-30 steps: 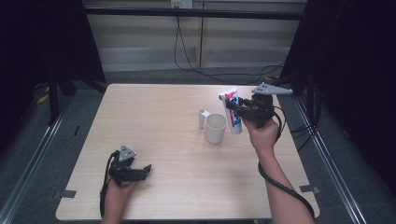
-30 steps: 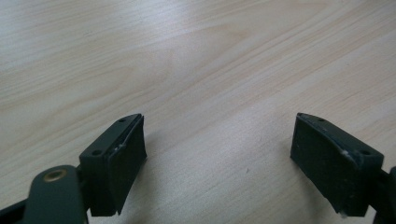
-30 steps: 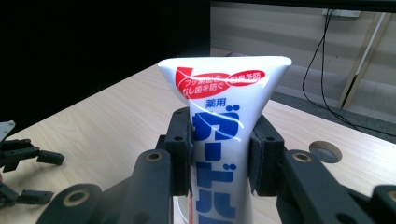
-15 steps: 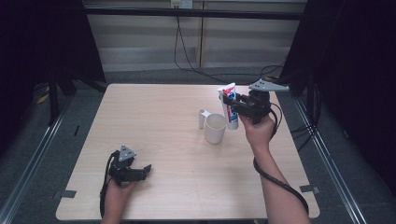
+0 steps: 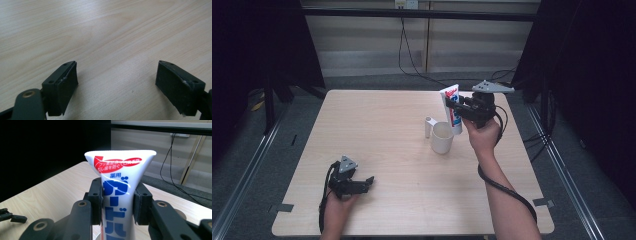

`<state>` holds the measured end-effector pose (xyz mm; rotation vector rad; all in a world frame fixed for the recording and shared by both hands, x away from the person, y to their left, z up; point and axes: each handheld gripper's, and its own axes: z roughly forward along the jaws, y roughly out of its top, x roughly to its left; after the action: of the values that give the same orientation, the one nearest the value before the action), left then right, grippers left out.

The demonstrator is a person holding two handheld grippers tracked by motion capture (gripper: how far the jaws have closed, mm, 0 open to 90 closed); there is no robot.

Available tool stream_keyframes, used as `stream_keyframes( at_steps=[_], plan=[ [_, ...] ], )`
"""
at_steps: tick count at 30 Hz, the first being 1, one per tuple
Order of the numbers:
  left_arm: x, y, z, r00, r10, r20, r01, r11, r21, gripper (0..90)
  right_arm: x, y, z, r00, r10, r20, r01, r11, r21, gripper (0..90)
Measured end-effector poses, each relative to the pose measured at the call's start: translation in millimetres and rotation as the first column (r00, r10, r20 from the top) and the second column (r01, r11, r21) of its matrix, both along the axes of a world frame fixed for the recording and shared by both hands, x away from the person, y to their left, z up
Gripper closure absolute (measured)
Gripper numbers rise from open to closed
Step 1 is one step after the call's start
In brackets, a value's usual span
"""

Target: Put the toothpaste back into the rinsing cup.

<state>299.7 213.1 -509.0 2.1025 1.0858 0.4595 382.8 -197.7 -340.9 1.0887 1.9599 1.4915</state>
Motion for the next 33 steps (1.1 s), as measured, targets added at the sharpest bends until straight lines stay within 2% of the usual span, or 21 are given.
stream_keyframes(
  at_steps=[20,33],
  plan=[
    [0.0,-0.1,-0.1,1.0000,-0.003,0.000,0.003,1.0000,-0.002,17.5,15.2,14.8,-8.4,0.9999,0.010,-0.006,-0.010,0.9999,-0.013,65.5],
    [-0.3,-0.3,0.0,1.0000,-0.004,-0.002,0.004,1.0000,-0.002,17.3,16.7,18.8,-20.6,0.9999,-0.014,-0.006,0.014,0.9999,-0.005,64.9]
  ],
)
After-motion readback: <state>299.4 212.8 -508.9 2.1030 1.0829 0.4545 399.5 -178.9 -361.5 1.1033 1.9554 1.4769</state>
